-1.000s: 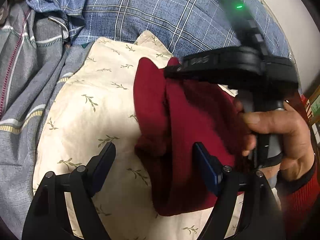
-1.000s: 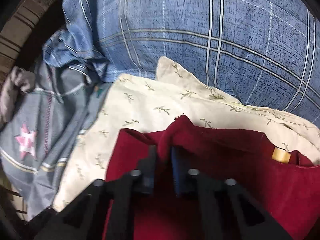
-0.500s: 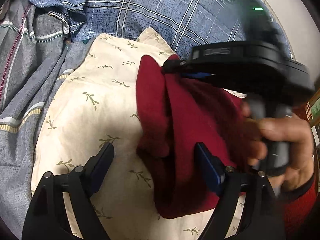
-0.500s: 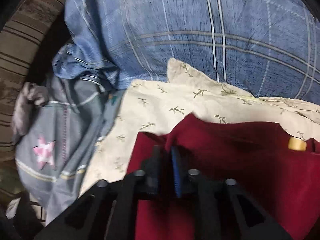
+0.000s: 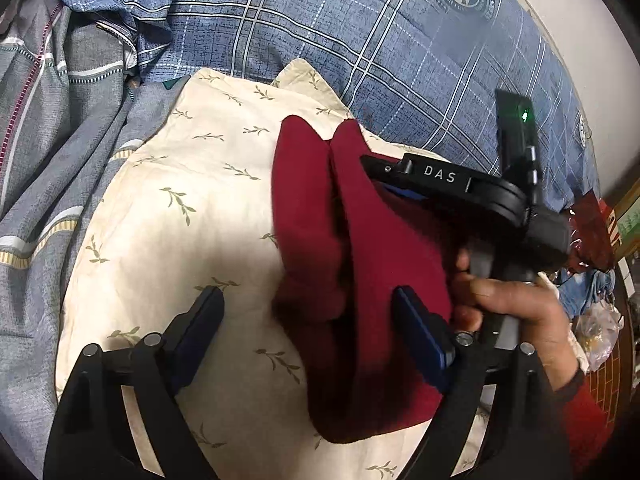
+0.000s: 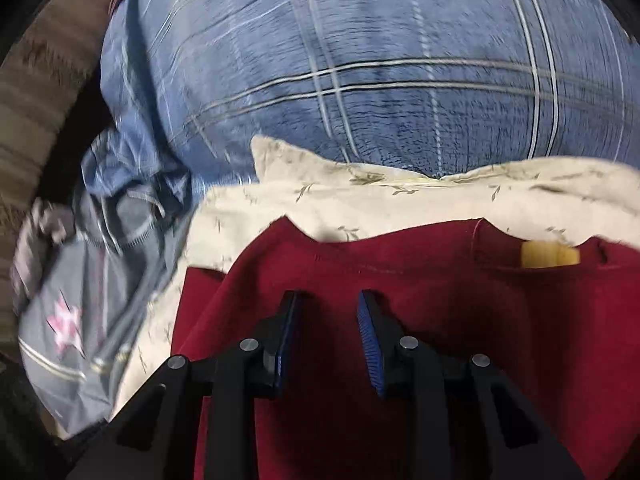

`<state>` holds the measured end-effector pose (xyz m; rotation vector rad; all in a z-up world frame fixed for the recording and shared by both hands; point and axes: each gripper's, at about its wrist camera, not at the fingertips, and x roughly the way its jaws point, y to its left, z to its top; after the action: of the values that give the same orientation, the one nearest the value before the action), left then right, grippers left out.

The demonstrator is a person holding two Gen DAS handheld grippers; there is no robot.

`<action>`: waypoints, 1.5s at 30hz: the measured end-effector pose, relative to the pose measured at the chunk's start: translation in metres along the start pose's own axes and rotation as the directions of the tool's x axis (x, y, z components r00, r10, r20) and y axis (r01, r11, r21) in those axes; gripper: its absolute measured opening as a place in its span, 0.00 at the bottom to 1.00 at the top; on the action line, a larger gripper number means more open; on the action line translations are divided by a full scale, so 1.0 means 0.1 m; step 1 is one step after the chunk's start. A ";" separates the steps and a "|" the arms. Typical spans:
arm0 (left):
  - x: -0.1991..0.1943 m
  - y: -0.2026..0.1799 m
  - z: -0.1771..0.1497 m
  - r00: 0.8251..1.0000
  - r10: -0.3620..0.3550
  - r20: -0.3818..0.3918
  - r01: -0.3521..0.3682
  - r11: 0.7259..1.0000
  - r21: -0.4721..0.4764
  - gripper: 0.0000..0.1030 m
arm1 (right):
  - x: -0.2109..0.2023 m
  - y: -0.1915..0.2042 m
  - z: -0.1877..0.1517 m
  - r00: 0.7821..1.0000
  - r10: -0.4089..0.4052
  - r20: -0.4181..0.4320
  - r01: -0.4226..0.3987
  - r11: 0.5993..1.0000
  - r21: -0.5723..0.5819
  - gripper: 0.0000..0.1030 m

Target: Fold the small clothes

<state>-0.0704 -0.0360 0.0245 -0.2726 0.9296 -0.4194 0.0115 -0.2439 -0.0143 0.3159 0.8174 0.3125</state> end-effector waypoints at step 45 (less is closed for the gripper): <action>0.00 0.10 -0.06 0.998 -0.056 -0.031 0.055 0.998 -0.020 0.93 | -0.41 0.54 0.07 0.992 -0.092 -0.081 0.082 0.988 -0.128 0.80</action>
<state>-0.0730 -0.0273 0.0175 -0.3109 0.9587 -0.4672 -0.0183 -0.2116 0.0385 0.1500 0.8899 0.2955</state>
